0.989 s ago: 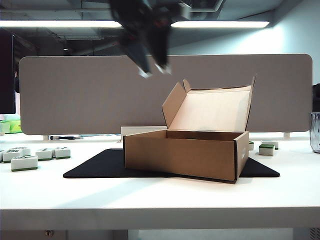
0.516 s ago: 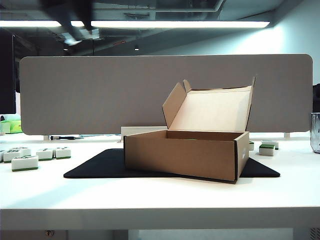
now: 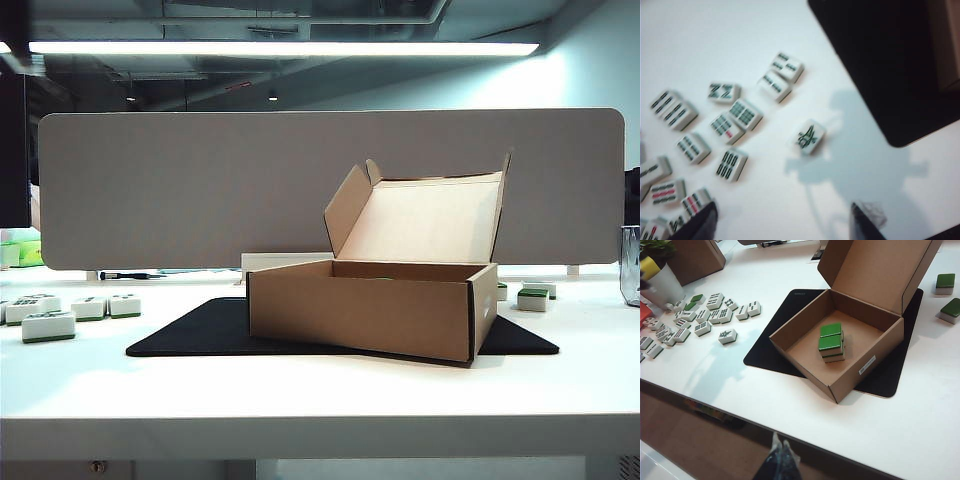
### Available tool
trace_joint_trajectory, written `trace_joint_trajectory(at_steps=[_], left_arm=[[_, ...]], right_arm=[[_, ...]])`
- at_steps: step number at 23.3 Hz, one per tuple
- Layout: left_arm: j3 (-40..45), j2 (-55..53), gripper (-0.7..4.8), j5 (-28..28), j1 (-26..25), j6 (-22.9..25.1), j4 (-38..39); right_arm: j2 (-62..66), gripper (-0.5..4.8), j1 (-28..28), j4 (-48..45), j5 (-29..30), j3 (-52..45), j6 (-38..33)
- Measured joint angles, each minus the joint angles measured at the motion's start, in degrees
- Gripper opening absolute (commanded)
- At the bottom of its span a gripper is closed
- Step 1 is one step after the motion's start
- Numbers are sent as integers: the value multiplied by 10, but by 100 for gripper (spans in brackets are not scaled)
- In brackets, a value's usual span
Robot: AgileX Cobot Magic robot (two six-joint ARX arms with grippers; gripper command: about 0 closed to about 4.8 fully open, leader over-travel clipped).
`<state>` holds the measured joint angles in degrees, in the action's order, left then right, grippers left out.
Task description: Pick up four mahjong tiles and put them into the paper box.
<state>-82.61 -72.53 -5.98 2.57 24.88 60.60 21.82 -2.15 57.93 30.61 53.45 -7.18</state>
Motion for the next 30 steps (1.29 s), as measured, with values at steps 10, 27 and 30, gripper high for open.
trace_joint_trajectory(at_steps=[10,27,30], left_arm=[[163,160,270,0,-18,-29,-41],[302,236,-6,-97,-18,-111,15],[302,236,-6,-123,-18,-117,14]], right_arm=[[0,-1,0,0,0,0,0],[0,-1,0,0,0,0,0],[0,-1,0,0,0,0,0]])
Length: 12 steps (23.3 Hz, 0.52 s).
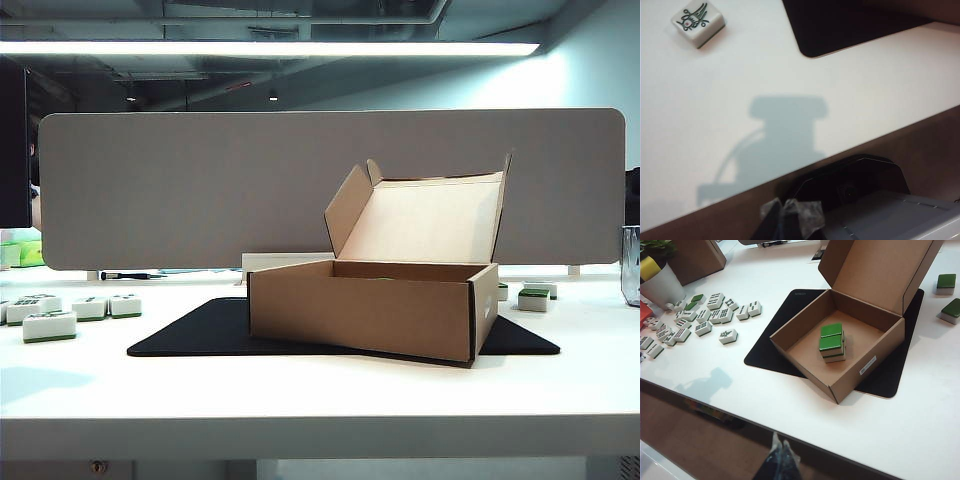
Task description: Pick up four mahjong tiles and put them into the paper box.
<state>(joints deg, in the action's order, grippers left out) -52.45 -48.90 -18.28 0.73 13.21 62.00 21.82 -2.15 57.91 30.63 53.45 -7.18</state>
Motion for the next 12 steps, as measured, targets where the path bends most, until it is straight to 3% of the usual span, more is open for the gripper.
trace_joint_trajectory(at_steps=[7,12], left_arm=[[1,0,-6,-3,0,5,-11],[64,41,-6,-6,0,-2,-191]], right_arm=[[0,-1,0,0,0,0,0],[0,-1,0,0,0,0,0]])
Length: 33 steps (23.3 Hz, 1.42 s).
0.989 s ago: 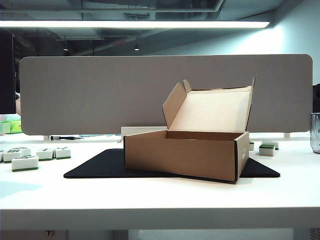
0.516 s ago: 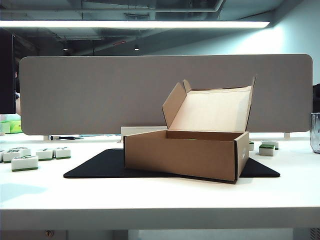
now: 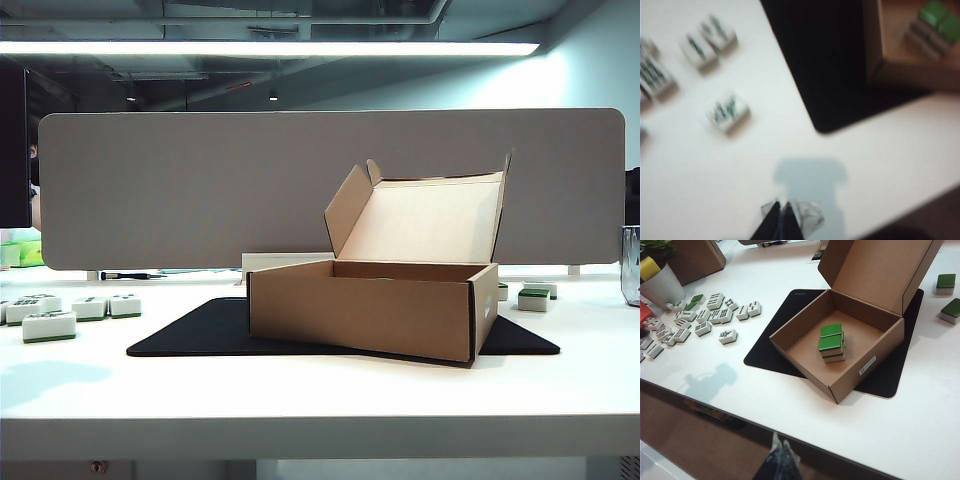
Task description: Pick up four mahjong tiles and put them into the paper box.
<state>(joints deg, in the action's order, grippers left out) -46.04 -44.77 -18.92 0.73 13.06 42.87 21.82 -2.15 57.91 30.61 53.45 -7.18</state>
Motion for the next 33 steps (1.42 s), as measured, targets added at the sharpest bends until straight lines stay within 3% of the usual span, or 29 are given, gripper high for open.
trace_joint_trajectory(at_steps=[1,4,7,10,18,24,28,33], left_arm=[[38,28,-6,0,0,-12,-69],[121,73,-6,0,0,-24,-181],[209,137,-6,0,-4,-24,-252],[303,217,-6,38,-4,-25,-308],[426,346,-6,121,-5,-76,-355],[459,414,-6,139,-5,-102,-348],[457,446,-6,205,-4,-139,-328],[457,447,-6,200,-4,-141,-328]], right_arm=[[0,-1,0,0,0,0,0],[0,-1,0,0,0,0,0],[0,-1,0,0,0,0,0],[0,-1,0,0,0,0,0],[-1,-1,0,0,0,0,0],[-3,-1,0,0,0,0,0],[-3,-1,0,0,0,0,0],[-3,-1,0,0,0,0,0]])
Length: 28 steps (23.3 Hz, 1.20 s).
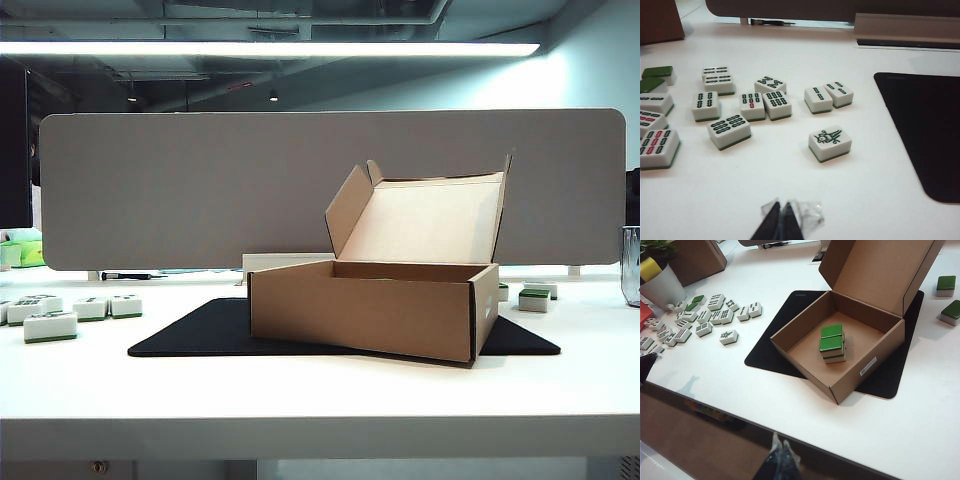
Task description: Pick up four mahjong tiles and put them into the paper box.
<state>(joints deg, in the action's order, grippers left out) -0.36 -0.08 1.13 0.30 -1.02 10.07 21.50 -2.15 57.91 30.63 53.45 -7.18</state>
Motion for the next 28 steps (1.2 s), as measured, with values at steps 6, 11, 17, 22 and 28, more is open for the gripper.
trace_joint_trajectory(at_steps=[6,11,17,22,28], left_arm=[[0,0,-6,-10,0,0,0],[0,0,-6,-10,0,0,0],[0,0,-6,-10,0,0,0],[0,0,-6,-10,0,0,0],[0,0,-6,-10,0,0,0]], right_arm=[[0,-1,0,0,0,0,0],[0,-1,0,0,0,0,0],[0,-1,0,0,0,0,0],[-6,-1,0,-60,-59,-31,13],[-30,-1,0,-260,-118,-197,-31]])
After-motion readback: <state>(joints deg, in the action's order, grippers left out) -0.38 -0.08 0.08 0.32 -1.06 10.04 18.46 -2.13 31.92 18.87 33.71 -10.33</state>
